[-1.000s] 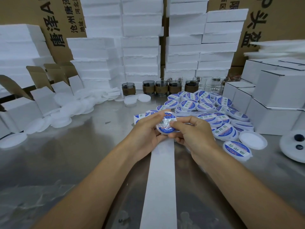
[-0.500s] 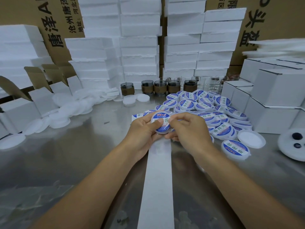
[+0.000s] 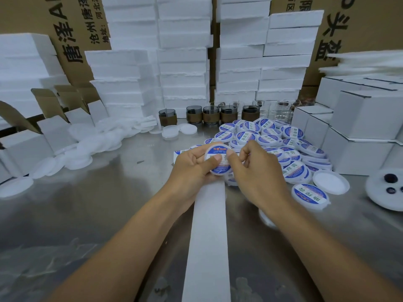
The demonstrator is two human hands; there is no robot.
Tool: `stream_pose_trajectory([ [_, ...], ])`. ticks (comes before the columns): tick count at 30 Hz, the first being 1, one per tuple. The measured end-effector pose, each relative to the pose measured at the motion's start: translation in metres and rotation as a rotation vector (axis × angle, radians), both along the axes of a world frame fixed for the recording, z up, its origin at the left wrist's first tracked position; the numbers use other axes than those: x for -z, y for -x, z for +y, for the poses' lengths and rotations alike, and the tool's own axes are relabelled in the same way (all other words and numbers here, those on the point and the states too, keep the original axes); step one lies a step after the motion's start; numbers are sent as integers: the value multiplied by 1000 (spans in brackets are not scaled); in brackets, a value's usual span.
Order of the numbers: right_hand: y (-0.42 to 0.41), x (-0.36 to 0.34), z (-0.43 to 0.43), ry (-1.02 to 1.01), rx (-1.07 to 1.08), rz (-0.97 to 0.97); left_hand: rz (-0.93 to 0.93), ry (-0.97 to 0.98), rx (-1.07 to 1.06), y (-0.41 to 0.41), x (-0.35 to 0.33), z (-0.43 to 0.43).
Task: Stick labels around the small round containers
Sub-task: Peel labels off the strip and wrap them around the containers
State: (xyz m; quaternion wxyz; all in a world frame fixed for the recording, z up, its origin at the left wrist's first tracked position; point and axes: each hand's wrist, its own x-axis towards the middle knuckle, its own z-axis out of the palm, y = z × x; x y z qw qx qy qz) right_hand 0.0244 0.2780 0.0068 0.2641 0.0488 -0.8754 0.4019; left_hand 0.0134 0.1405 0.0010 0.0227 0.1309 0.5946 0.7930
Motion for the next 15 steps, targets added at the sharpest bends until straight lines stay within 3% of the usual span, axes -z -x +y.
stream_pose_trajectory([
  [10,-3,-6,-4,348,-192,-85,25,-56,33,-1,-1,-2],
  [15,-1,-7,-3,371,-245,-112,-24,-118,95,0,-5,-4],
])
